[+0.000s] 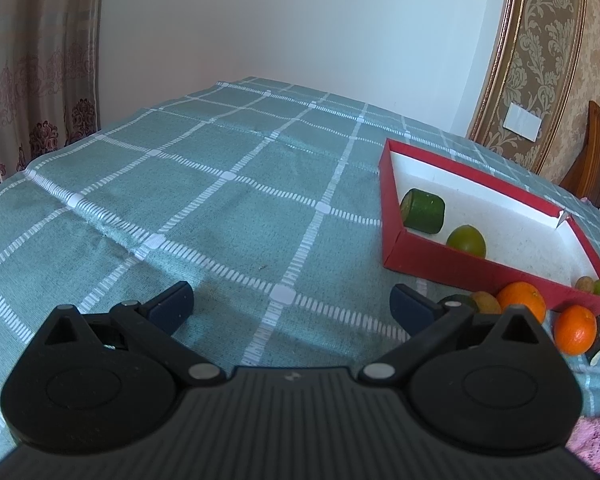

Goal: Organize fruits
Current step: 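Carry the dark piece into the red box and open the right tool, then withdraw the right tool while the left tool moves toward the green oval fruit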

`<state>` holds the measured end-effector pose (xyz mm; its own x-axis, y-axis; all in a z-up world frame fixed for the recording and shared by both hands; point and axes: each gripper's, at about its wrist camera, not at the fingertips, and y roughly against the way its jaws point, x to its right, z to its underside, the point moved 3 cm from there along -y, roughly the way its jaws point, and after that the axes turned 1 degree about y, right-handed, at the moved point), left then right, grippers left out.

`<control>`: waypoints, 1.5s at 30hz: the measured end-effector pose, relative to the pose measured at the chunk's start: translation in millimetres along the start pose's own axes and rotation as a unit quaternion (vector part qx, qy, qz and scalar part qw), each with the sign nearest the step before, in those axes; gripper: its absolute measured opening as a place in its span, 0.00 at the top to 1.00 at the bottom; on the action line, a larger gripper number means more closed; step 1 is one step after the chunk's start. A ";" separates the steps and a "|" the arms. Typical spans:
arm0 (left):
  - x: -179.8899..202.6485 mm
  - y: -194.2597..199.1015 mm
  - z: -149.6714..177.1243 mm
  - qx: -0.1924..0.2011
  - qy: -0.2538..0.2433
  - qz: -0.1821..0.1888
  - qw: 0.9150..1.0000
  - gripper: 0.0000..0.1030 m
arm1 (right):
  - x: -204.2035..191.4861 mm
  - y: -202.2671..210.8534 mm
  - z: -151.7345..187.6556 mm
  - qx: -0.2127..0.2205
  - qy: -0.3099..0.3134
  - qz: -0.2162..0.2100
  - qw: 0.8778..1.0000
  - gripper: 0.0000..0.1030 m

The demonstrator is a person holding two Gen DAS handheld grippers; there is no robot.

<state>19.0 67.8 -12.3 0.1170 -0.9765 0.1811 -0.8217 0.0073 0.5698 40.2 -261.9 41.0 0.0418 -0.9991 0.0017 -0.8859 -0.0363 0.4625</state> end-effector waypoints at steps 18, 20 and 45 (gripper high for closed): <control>1.4 -1.1 -0.2 -0.003 -0.008 -0.005 1.000 0.00 | 11.0 -75.3 13.9 -0.057 0.000 0.024 0.998 0.60; 1.3 -1.0 -0.2 -0.003 -0.007 -0.005 1.000 0.00 | 10.9 -71.6 13.4 -0.057 0.000 0.025 0.998 0.58; 1.0 6.4 1.4 0.023 -0.009 0.003 1.000 0.00 | 37.8 35.9 67.1 0.013 -0.068 0.088 0.994 0.20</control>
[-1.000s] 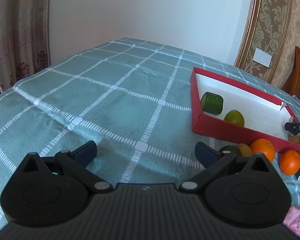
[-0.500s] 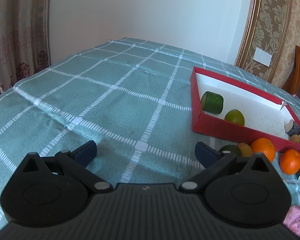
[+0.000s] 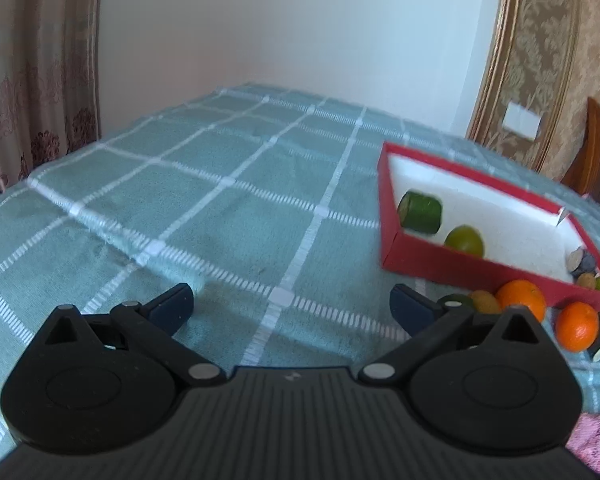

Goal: Organize fruits
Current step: 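Withdraw the right tool while the left tool moves toward the green oval fruit, then close the left tool around the green oval fruit, then lift the green oval fruit into the red box and open the left tool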

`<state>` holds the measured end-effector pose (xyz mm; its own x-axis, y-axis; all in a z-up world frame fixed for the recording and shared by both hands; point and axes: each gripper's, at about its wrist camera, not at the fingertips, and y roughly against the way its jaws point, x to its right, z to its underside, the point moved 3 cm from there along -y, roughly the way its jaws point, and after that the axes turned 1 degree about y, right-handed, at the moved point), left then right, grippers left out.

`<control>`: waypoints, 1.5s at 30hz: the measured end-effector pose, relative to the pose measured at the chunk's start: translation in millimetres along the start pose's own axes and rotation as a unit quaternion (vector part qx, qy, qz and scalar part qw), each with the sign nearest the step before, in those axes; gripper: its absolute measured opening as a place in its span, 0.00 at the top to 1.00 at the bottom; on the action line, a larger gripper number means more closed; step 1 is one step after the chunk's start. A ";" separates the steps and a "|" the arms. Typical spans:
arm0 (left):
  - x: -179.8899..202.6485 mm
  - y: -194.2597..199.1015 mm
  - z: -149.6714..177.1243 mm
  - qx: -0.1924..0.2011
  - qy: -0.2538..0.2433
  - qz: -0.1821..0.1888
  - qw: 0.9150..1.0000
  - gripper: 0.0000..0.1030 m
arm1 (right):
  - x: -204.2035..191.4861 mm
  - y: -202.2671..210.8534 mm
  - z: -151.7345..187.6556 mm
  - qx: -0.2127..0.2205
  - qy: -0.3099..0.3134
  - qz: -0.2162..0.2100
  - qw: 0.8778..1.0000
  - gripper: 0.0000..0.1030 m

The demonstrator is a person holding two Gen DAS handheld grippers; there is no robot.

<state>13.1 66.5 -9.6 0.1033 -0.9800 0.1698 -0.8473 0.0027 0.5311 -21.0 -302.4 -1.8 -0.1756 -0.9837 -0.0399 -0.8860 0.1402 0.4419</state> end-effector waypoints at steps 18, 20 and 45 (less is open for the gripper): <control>69.7 28.2 17.3 0.044 -0.173 0.034 0.983 0.05 | 4.8 -0.1 1.8 -0.008 -0.017 -0.012 1.000 0.15; 74.0 24.9 19.5 0.036 -0.184 0.036 0.982 0.05 | 5.1 -0.8 1.9 -0.008 -0.017 -0.013 1.000 0.15; 95.5 12.4 23.9 -0.026 -0.205 0.081 0.975 0.76 | 6.2 -2.4 2.8 -0.011 -0.026 -0.021 0.999 0.15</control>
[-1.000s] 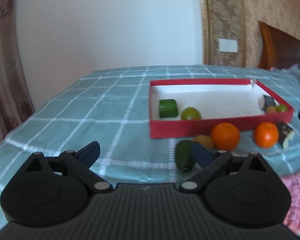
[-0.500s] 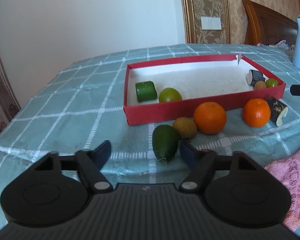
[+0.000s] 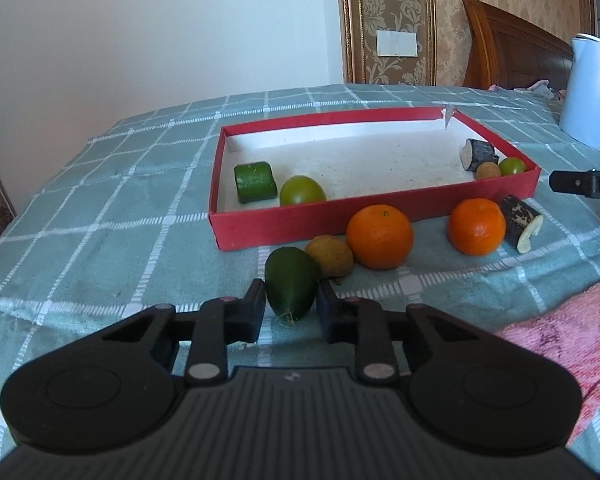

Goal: Organize fruits
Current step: 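Lift the green oval fruit into the red box and open the left tool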

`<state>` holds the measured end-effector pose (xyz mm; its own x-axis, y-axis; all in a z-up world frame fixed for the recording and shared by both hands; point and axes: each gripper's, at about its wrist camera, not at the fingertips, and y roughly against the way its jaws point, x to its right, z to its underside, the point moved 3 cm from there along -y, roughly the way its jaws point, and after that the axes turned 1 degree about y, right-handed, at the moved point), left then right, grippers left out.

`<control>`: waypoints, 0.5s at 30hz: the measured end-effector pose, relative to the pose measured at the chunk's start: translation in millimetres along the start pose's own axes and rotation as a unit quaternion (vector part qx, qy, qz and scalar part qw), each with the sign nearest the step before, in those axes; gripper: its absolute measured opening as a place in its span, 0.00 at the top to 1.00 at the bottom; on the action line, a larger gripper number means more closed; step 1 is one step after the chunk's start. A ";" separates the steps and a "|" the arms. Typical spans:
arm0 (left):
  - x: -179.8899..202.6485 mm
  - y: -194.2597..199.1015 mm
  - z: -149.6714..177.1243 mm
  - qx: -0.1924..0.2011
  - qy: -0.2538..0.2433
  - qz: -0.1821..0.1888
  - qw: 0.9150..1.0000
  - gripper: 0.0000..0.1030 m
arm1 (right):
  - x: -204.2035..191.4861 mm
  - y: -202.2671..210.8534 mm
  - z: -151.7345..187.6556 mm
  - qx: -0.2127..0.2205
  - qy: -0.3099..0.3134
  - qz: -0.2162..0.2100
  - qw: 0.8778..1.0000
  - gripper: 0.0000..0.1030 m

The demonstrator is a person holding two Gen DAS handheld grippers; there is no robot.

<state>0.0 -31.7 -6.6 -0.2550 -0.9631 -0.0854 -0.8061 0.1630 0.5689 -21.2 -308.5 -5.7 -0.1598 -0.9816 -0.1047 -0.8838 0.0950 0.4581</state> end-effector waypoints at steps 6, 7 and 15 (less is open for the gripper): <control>5.5 10.7 -17.9 0.016 0.000 -0.019 1.000 0.76 | 0.4 0.1 -0.1 0.000 -0.002 -0.002 1.000 0.15; 5.9 11.2 -21.8 0.018 0.001 -0.024 1.000 0.76 | 0.4 0.1 -0.1 0.000 -0.002 -0.002 1.000 0.15; 8.2 0.6 -53.1 0.026 0.007 -0.063 0.998 0.76 | 1.0 -0.4 0.0 0.000 -0.005 -0.004 1.000 0.15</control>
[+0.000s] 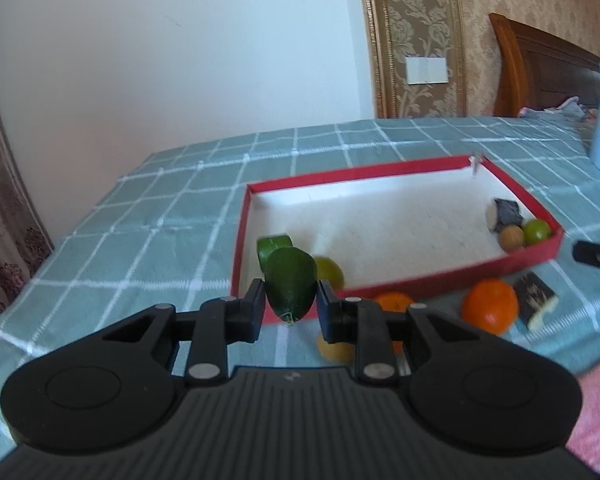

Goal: Organize fruits
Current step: 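Lift the green oval fruit into the red box and open the left tool, then withdraw the left tool while the right tool moves toward another dark cylindrical piece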

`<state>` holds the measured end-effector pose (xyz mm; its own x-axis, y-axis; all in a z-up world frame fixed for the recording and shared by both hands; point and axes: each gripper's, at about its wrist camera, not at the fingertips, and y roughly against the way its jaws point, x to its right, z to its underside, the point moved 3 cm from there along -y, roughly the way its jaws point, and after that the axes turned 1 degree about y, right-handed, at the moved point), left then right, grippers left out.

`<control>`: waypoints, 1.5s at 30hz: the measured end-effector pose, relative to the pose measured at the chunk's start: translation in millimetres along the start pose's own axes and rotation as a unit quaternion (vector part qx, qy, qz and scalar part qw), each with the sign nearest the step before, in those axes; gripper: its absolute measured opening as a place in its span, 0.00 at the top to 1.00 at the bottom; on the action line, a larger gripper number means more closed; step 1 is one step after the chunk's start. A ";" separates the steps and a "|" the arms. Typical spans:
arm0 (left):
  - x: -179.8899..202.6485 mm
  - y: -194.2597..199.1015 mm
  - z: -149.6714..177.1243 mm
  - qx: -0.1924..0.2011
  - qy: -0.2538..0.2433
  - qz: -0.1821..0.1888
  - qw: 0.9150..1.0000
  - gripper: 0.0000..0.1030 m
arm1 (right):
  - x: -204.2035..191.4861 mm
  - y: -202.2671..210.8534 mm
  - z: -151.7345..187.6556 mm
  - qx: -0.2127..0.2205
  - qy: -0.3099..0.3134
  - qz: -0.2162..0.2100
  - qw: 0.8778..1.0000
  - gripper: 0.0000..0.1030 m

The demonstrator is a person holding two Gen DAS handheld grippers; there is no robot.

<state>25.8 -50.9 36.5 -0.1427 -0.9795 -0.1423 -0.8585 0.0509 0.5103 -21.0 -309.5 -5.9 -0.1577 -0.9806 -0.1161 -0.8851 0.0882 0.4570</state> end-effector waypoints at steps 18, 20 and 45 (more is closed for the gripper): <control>-9.0 -61.5 -28.1 -0.019 0.036 -0.043 0.998 0.76 | 4.1 -1.1 0.2 -0.001 -0.021 -0.015 1.000 0.15; -9.2 -68.4 -28.2 -0.022 0.036 -0.047 0.998 0.76 | 4.8 -1.2 -0.1 -0.002 -0.023 -0.017 1.000 0.15; -30.2 -39.8 -12.2 0.003 0.050 -0.074 0.996 0.00 | 10.1 -1.3 0.5 -0.003 -0.041 -0.022 0.999 0.15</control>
<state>70.2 -25.7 30.8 0.0359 -0.9909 -0.1296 -0.8696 -0.0948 0.4845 -21.7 -319.5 -8.1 -0.1543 -0.9658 -0.2086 -0.8893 0.0438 0.4552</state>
